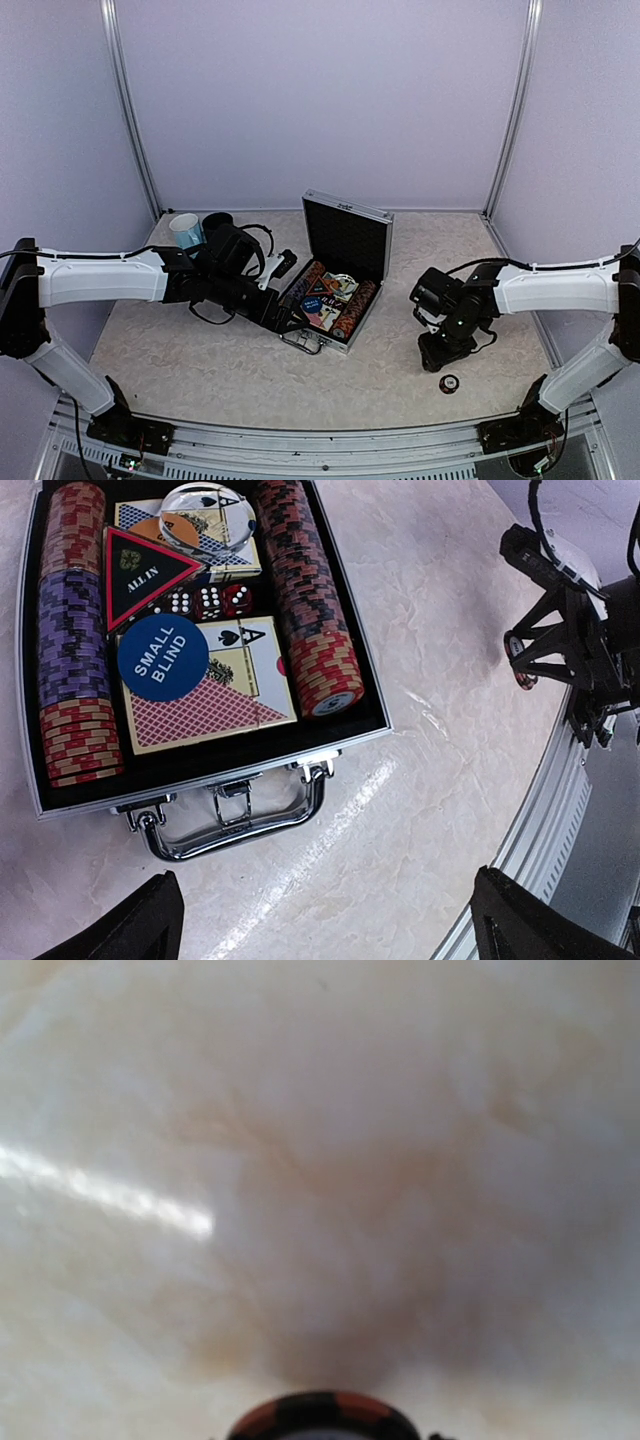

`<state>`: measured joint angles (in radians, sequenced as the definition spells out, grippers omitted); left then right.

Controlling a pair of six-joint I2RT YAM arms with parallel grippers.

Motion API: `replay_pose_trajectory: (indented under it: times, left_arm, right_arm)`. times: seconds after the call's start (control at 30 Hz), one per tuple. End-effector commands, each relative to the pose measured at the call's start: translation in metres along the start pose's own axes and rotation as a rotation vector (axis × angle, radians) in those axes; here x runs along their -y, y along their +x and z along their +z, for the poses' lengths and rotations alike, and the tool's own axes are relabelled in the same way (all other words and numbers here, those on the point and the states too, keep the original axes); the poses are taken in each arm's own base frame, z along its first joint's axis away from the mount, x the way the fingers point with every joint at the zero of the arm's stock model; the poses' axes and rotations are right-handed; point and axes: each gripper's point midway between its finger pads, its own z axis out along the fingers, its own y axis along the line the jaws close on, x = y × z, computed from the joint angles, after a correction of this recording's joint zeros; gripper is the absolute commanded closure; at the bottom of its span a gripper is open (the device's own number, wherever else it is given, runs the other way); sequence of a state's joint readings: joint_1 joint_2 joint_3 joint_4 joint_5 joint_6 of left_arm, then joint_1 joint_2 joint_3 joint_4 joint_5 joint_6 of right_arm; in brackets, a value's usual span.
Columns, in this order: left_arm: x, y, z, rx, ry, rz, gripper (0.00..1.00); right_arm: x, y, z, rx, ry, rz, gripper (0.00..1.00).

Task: Pack up texas hold em set
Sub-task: Pick up the pile of poker chips from the center of the board, then place the poker chips pile on the poker chips pile, then pick up the pile of poker chips from the pile of poker chips.

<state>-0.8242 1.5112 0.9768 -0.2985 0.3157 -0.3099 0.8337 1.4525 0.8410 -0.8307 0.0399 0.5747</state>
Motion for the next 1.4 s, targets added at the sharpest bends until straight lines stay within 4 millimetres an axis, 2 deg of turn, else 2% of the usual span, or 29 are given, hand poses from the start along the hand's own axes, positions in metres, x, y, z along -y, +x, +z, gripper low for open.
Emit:
replay_pose_trajectory:
  times: [0.0,0.3,0.57,0.9,1.0,1.23,1.37]
  left_arm:
    - [0.002,-0.005,0.000,0.018,0.021,0.007,0.01]
    - [0.006,-0.009,0.000,0.021,0.035,0.009,0.01]
    - [0.008,-0.008,0.001,0.019,0.036,0.008,0.01]
    - [0.007,-0.008,0.001,0.018,0.033,0.012,0.01]
    - [0.007,-0.008,0.001,0.018,0.032,0.012,0.01]
    - [0.008,-0.010,0.002,0.019,0.036,0.013,0.01]
    - [0.009,-0.010,0.002,0.019,0.040,0.014,0.01]
  right_arm:
    - [0.016,0.023,-0.005,-0.028,0.031,0.092,0.58]
    - [0.028,0.046,-0.005,-0.043,0.031,0.157,0.58]
    - [0.028,0.048,-0.004,-0.051,0.033,0.160,0.57]
    - [0.030,0.051,0.007,-0.104,0.070,0.142,0.53]
    - [0.029,0.050,0.006,-0.099,0.063,0.141,0.50]
    - [0.026,0.052,0.007,-0.101,0.040,0.141,0.35]
    - [0.024,0.053,0.012,-0.104,0.026,0.141,0.33]
